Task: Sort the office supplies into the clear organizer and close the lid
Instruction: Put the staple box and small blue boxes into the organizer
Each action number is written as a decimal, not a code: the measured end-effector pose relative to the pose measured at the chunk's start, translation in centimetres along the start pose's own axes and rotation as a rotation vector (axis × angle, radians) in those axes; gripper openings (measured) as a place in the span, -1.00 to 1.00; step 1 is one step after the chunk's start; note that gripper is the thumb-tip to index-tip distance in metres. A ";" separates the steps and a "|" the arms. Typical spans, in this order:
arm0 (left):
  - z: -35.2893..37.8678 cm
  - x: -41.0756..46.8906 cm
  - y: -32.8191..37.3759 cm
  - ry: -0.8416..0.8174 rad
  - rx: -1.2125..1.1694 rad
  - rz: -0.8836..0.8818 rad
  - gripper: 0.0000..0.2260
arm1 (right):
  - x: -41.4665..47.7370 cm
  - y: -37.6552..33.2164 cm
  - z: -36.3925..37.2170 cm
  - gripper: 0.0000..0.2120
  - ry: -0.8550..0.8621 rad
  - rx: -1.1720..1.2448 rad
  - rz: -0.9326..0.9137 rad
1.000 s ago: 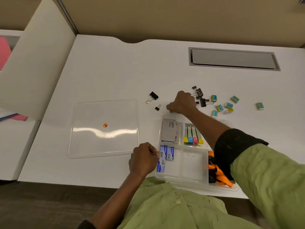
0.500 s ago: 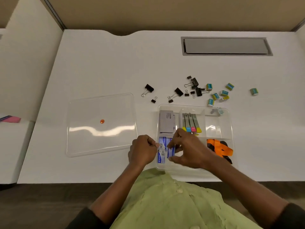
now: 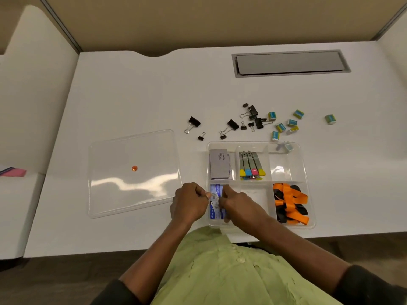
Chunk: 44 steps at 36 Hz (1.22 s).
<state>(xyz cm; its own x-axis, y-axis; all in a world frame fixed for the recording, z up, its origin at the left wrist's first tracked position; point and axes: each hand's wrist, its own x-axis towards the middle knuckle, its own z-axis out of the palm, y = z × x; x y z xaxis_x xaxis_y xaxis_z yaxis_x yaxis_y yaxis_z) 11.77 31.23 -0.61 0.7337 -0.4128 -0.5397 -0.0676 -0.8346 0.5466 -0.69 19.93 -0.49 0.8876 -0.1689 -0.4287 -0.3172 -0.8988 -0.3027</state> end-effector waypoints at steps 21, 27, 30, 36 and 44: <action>-0.5 0.0 0.3 0.023 0.007 -0.028 -0.80 | -0.7 0.3 1.1 -0.57 0.096 -0.067 -0.001; -1.0 0.3 0.3 -0.011 0.059 -0.049 -0.77 | -0.9 0.9 0.1 -0.66 0.142 0.013 -0.036; -1.7 1.0 0.7 -0.069 0.117 -0.049 -0.73 | -0.3 1.7 -2.2 -0.82 0.264 0.077 -0.064; -4.5 3.8 3.2 -0.023 0.320 0.020 -0.52 | 4.0 6.3 -8.2 -0.90 0.588 0.243 0.002; -6.6 10.8 8.6 0.225 0.449 0.276 -0.58 | 13.3 13.7 -12.0 -0.63 0.529 0.177 0.101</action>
<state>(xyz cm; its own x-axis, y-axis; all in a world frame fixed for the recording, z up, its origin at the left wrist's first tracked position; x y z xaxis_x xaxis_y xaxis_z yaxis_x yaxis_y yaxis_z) 23.55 22.00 2.51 0.7706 -0.5908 -0.2390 -0.5218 -0.8002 0.2957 10.75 0.51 -0.13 0.8818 -0.4716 0.0081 -0.4204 -0.7935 -0.4401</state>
